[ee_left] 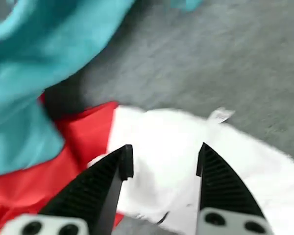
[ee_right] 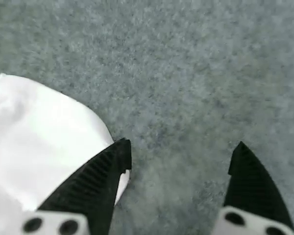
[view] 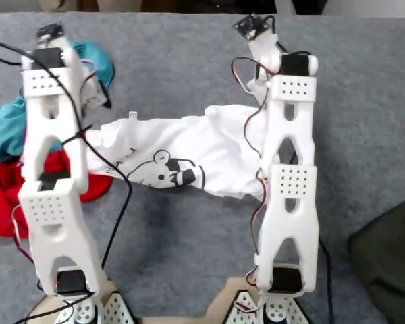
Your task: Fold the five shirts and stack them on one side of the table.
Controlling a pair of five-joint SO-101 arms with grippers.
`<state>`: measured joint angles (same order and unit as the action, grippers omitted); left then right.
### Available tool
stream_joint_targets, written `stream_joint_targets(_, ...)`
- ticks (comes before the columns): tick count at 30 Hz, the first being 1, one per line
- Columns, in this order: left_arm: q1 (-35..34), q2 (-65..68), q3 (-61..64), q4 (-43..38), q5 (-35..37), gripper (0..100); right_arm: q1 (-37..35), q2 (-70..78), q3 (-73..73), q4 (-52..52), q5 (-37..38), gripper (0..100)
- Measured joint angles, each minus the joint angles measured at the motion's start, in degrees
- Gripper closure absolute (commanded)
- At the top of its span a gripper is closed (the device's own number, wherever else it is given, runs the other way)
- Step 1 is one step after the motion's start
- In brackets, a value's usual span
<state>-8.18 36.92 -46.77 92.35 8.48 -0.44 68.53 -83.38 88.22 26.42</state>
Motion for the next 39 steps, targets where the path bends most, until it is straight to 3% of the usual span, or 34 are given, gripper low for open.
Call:
stream_joint_targets(6,3.4,11.2,-0.4,-4.5,2.5,78,0.0,1.8,-1.8,-1.3,-0.3,67.7)
stream_joint_targets(15,0.4,17.8,-4.7,-9.6,10.0,78,0.0,1.9,-1.9,-1.4,-0.4,67.7)
stream_joint_targets(25,-2.5,19.0,-21.2,-0.5,11.2,78,0.0,4.0,-2.4,-1.8,-0.4,67.7)
stream_joint_targets(39,-2.6,31.3,-25.9,-2.2,11.9,80,0.0,4.0,-2.4,-1.8,-0.4,67.7)
